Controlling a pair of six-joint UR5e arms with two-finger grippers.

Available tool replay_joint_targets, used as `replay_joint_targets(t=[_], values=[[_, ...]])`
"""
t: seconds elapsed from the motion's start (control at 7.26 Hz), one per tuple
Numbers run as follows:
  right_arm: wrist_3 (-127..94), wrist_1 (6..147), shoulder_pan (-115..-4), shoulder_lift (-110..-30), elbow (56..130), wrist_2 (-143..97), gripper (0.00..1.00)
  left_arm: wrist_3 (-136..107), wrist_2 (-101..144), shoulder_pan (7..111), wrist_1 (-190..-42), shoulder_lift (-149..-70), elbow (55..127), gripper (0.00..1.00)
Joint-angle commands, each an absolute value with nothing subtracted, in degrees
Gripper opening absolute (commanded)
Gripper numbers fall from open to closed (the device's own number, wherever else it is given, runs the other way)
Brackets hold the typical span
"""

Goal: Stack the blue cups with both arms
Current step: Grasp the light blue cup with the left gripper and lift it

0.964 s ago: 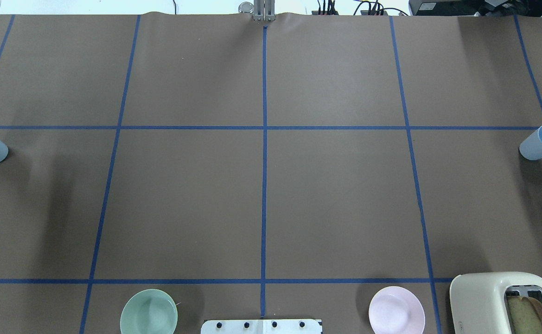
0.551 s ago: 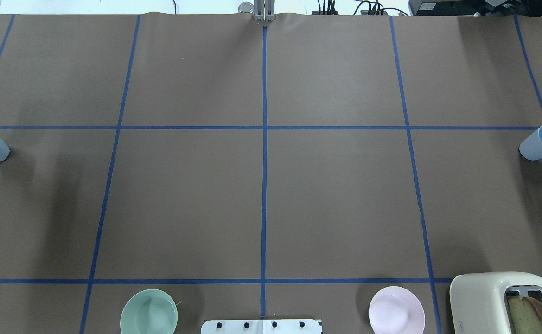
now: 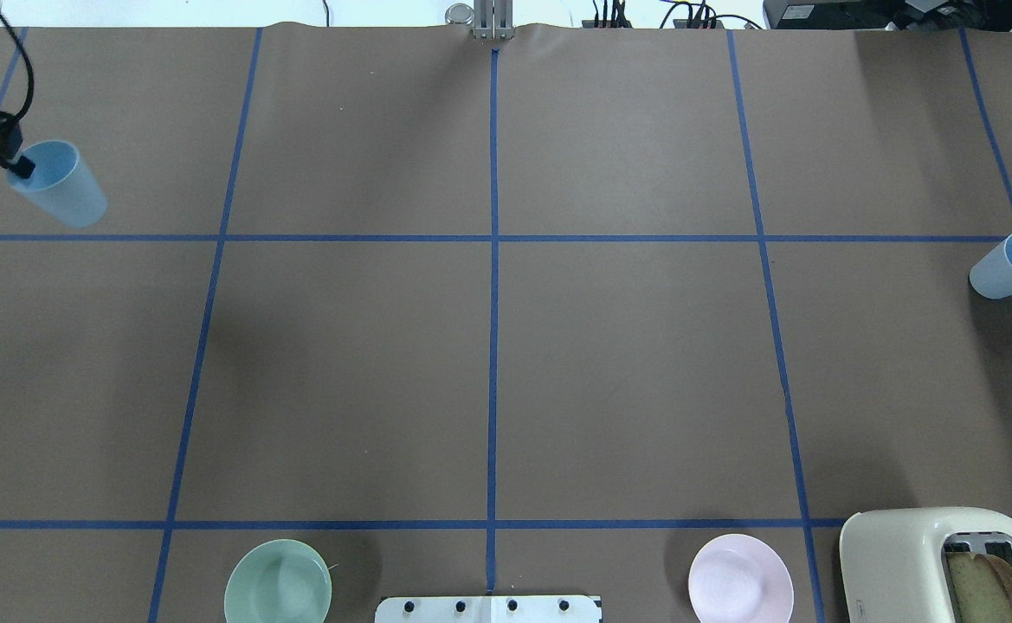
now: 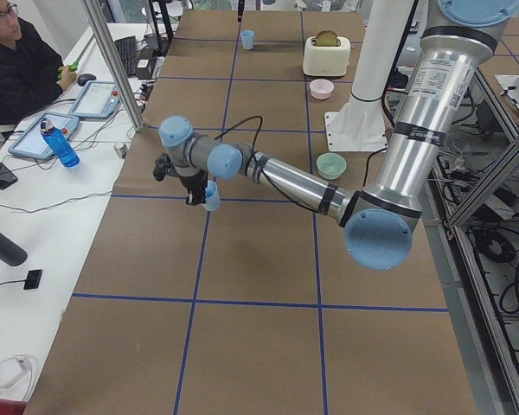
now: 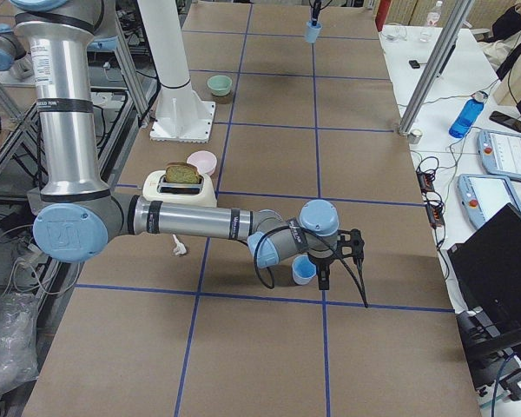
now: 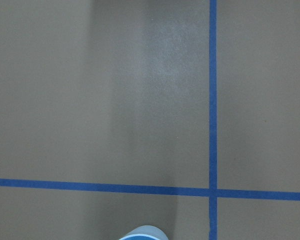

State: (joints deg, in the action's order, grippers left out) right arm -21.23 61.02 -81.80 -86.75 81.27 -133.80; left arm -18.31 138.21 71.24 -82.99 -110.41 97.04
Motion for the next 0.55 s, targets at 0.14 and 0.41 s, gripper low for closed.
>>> replay_joint_targets(t=[0.14, 0.41], values=[[-21.09, 60.91, -77.10, -87.44, 79.98, -131.58, 0.99, -37.99, 136.07, 62.43, -76.11, -120.73, 102.48, 0.00], [-19.70, 60.91, -76.20, -89.02, 79.63, -131.66, 0.99, -44.45, 135.35, 58.90, -76.11, -123.83, 102.92, 0.00]])
